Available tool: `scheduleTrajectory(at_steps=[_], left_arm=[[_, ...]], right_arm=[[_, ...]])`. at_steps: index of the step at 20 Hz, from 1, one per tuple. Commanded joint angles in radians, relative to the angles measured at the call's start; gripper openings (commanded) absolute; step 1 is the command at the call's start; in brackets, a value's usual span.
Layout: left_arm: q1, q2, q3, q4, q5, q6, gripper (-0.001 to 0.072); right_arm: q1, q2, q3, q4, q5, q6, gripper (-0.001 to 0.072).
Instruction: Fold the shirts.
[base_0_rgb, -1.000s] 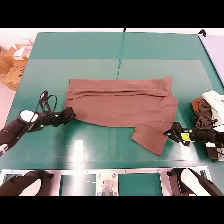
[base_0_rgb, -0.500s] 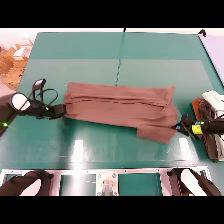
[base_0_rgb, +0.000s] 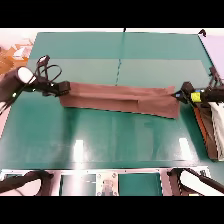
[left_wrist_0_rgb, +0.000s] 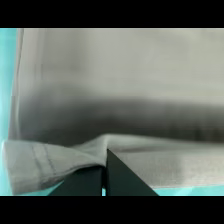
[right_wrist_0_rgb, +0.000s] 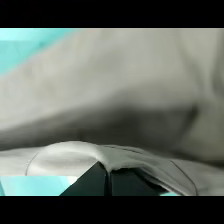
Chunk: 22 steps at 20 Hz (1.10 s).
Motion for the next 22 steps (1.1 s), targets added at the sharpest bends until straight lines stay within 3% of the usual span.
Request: scheduleTrajectory(at_steps=[1,5,6,7,8,10,11,13,17,22], left_arm=[[-0.002,-0.207,0.162,-0.064,0.066,0.059,0.0019],[-0.002,-0.403,0.264,-0.151,0.175,0.082,0.0021],[-0.002,-0.424,0.267,-0.158,0.22,0.082,0.0169],[-0.002,-0.433,0.267,-0.163,0.267,0.078,0.0493],[-0.002,-0.431,0.269,-0.163,0.301,0.078,0.063],[0.007,-0.418,0.314,-0.164,0.262,0.079,0.0626],[0.021,-0.407,0.353,-0.157,0.214,0.079,0.0627],[0.06,-0.393,0.46,-0.15,0.085,0.079,0.0627],[0.102,-0.388,0.615,-0.148,-0.136,0.079,0.0626],[0.084,-0.389,0.623,-0.167,-0.182,0.078,0.0626]], right_arm=[[0.06,-0.208,0.131,0.011,-0.114,0.01,0.0021],[0.09,-0.426,0.216,0.042,-0.218,0.006,0.0022],[0.093,-0.464,0.236,0.054,-0.252,-0.002,0.0022],[0.091,-0.496,0.261,0.071,-0.264,-0.024,0.0023],[0.083,-0.513,0.289,0.069,-0.258,-0.029,0.004],[0.04,-0.517,0.36,0.066,-0.186,-0.061,0.0402],[0.004,-0.517,0.412,0.056,-0.107,-0.083,0.0511],[-0.073,-0.517,0.495,0.0,0.049,-0.143,0.0611],[-0.165,-0.537,0.478,-0.054,0.269,-0.28,0.0703],[-0.18,-0.628,0.442,0.034,0.316,-0.44,0.0704]])
